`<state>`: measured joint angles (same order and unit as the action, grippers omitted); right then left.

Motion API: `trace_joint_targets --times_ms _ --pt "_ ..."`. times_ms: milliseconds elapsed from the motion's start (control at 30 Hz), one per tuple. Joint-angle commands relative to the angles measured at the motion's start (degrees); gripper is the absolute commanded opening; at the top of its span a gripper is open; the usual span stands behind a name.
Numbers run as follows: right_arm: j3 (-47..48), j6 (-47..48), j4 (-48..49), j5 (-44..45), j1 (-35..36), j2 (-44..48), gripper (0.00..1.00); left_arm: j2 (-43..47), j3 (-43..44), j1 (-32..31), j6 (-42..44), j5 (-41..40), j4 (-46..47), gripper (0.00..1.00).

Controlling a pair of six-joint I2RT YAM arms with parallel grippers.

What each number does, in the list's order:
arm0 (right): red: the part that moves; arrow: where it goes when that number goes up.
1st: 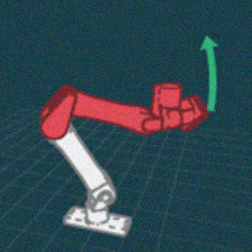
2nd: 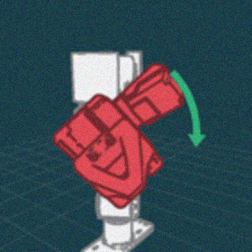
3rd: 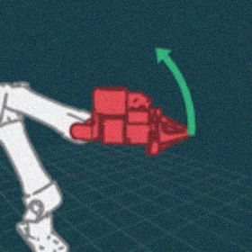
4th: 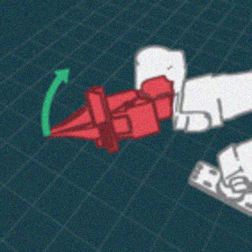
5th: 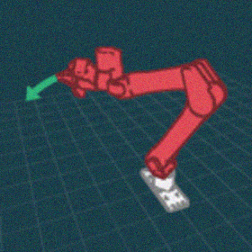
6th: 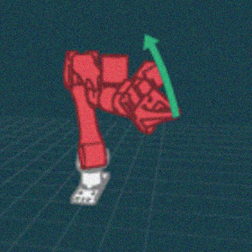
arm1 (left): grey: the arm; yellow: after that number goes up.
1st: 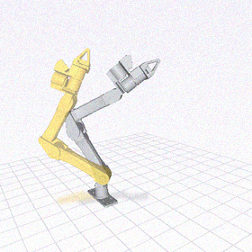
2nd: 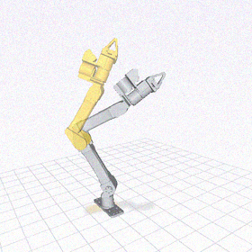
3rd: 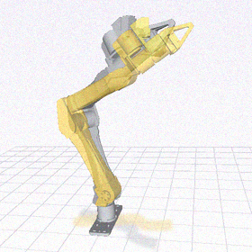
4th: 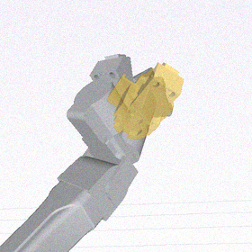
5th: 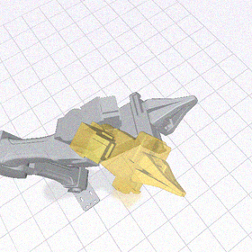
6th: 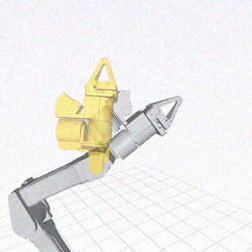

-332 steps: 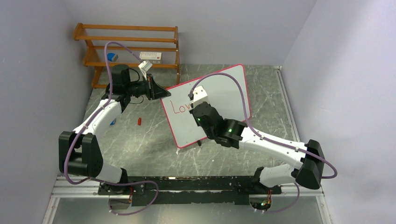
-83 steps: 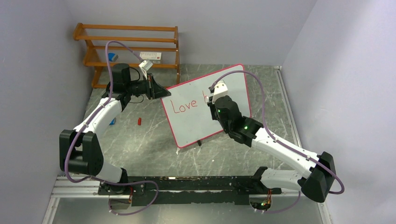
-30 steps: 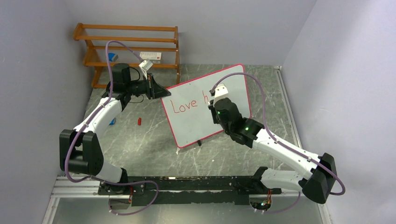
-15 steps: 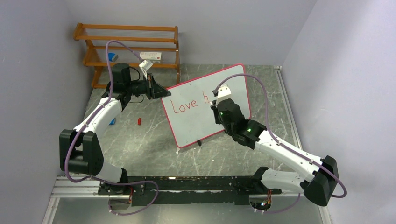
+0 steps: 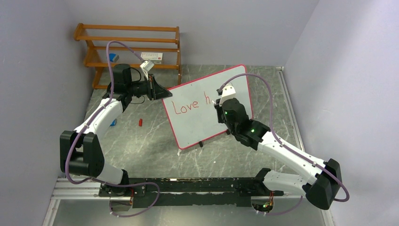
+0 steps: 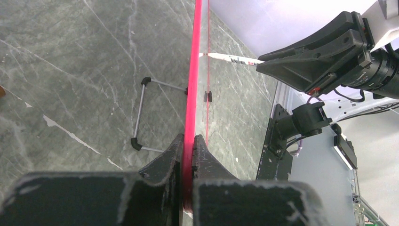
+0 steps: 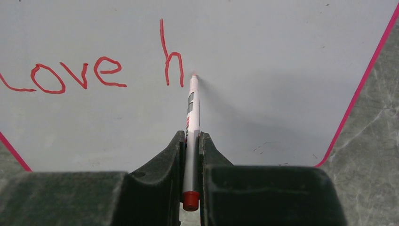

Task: Write a sentence on the whiteboard

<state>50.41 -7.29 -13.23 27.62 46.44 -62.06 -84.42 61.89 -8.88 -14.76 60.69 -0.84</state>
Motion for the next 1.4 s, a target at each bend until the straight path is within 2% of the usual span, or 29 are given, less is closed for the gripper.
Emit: trace_joint_targets --times_ms 0,800,1367 --pt "-0.45 0.08 2.23 -0.68 -0.6 0.36 0.0 -2.25 -0.99 -1.66 3.62 -2.77 -5.65 0.05" --pt "0.21 1.13 0.4 2.38 -1.35 -0.63 0.0 -2.24 -0.89 -1.66 4.0 -2.89 -5.97 0.05" --pt "1.25 2.31 4.2 2.63 -1.44 -1.3 0.0 -2.41 -0.92 -1.66 3.94 -2.78 -5.93 0.05"
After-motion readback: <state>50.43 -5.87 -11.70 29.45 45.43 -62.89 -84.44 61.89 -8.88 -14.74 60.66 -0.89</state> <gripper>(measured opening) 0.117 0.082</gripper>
